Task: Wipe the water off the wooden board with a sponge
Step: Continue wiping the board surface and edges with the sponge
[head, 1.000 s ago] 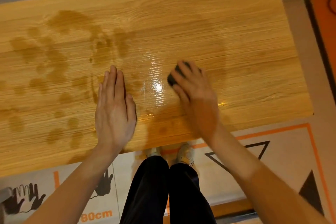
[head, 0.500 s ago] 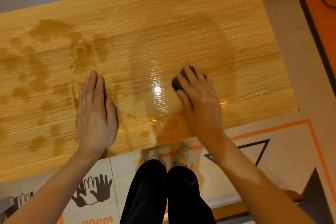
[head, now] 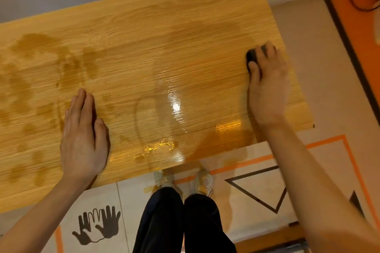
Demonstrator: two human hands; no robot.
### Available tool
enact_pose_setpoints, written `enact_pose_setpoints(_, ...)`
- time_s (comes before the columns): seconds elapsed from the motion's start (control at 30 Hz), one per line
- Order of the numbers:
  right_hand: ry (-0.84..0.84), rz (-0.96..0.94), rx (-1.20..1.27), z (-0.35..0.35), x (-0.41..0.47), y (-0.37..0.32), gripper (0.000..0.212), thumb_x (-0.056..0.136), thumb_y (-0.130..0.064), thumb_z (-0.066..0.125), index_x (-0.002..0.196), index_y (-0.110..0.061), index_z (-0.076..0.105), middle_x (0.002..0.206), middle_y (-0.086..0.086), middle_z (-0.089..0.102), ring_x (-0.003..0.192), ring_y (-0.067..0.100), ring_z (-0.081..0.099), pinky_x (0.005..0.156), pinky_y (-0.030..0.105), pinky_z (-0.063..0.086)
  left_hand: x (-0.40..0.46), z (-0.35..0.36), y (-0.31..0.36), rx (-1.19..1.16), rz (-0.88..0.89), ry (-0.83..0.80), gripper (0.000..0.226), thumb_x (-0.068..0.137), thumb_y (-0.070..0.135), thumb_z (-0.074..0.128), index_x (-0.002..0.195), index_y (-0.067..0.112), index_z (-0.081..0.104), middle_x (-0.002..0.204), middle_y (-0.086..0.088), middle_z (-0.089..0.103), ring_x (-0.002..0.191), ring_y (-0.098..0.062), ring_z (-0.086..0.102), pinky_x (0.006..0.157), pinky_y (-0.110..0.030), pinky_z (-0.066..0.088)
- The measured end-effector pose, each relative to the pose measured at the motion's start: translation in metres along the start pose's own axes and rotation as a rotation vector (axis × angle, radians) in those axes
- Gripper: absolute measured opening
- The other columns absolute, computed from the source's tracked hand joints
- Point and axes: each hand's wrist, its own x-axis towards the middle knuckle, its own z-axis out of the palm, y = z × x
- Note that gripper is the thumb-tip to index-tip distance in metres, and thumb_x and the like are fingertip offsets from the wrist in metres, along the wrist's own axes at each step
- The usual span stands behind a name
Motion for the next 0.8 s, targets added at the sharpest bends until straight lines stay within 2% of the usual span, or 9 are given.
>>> enact_pose_setpoints(0.13,0.051,-0.13,-0.042,0.027,-0.058,-0.065,0.039,0.089,-0.003,0.062,0.128,-0.006,0.058,0.14,0.017,0.052,0.133,0.038,0.045,0.108,0.055,0.039,0.002,0.0,0.0,-0.004,-0.004,-0.002,0.057,0.105,0.027,0.029,0.158,0.004,0.029,0.168,-0.01,0.022,0.157,-0.024,0.016,0.128,-0.044,0.014)
enact_pose_setpoints(0.23,-0.085,-0.306,0.065,0.043,-0.098,-0.102,0.046,0.092,-0.014,0.064,0.136,-0.014,0.053,0.149,0.007,0.045,0.142,0.03,0.035,0.119,0.047,0.024,0.002,0.0,0.001,-0.004,-0.013,-0.002,0.057,0.105,0.028,0.029,0.158,0.006,0.029,0.169,-0.007,0.022,0.157,-0.02,0.015,0.128,-0.04,0.013)
enact_pose_setpoints(0.33,-0.203,-0.543,0.104,0.037,-0.096,-0.08,0.045,0.09,-0.019,0.068,0.134,-0.013,0.057,0.147,0.006,0.048,0.14,0.028,0.039,0.118,0.044,0.023,0.001,-0.002,0.003,-0.004,-0.018,-0.003,0.057,0.106,0.028,0.03,0.158,0.007,0.029,0.169,-0.006,0.021,0.156,-0.015,0.014,0.128,-0.038,0.013)
enact_pose_setpoints(0.4,-0.19,-0.478,0.177,0.02,-0.082,-0.044,0.041,0.093,-0.017,0.064,0.133,-0.011,0.058,0.145,0.007,0.049,0.14,0.026,0.039,0.119,0.046,0.025,0.001,-0.003,0.004,0.001,-0.018,-0.006,0.057,0.106,0.027,0.03,0.158,0.006,0.029,0.168,-0.007,0.022,0.156,-0.017,0.015,0.128,-0.039,0.014)
enact_pose_setpoints(0.5,-0.083,-0.136,0.221,-0.007,-0.067,0.009,0.038,0.099,-0.017,0.053,0.137,-0.011,0.053,0.15,0.006,0.042,0.145,0.023,0.029,0.119,0.05,0.022,0.001,-0.002,0.005,-0.003,-0.024,0.0,0.057,0.105,0.026,0.031,0.158,0.005,0.029,0.168,-0.007,0.022,0.156,-0.013,0.014,0.128,-0.039,0.013)
enact_pose_setpoints(0.6,0.029,0.026,0.174,-0.003,-0.076,-0.002,0.037,0.102,-0.016,0.046,0.137,-0.005,0.052,0.15,0.013,0.041,0.144,0.029,0.028,0.12,0.05,0.02,0.0,-0.002,0.005,0.001,-0.016,0.015,0.057,0.106,0.026,0.031,0.158,0.005,0.03,0.168,-0.008,0.022,0.153,-0.006,0.011,0.129,-0.039,0.013)
enact_pose_setpoints(0.67,0.051,-0.026,0.132,0.011,-0.091,-0.038,0.038,0.101,-0.017,0.046,0.137,-0.006,0.053,0.149,0.014,0.043,0.143,0.031,0.031,0.118,0.051,0.024,0.001,-0.002,0.005,0.001,-0.014,0.013,0.056,0.106,0.026,0.031,0.158,0.005,0.03,0.168,-0.008,0.022,0.153,-0.007,0.011,0.128,-0.042,0.014)
enact_pose_setpoints(0.73,-0.051,-0.179,0.103,0.031,-0.109,-0.079,0.04,0.097,-0.013,0.054,0.138,-0.01,0.052,0.15,0.011,0.042,0.143,0.031,0.031,0.118,0.05,0.025,0.001,-0.003,0.005,0.003,-0.017,0.012,0.055,0.107,0.026,0.032,0.158,0.005,0.03,0.168,-0.008,0.022,0.155,-0.014,0.015,0.127,-0.045,0.017)
enact_pose_setpoints(0.8,-0.173,-0.356,0.136,0.044,-0.112,-0.112,0.043,0.097,-0.014,0.055,0.14,-0.014,0.05,0.153,0.005,0.038,0.146,0.028,0.025,0.121,0.044,0.013,0.001,-0.003,0.006,0.011,-0.022,0.002,0.055,0.107,0.026,0.032,0.158,0.006,0.029,0.168,-0.007,0.022,0.156,-0.018,0.016,0.128,-0.043,0.016)
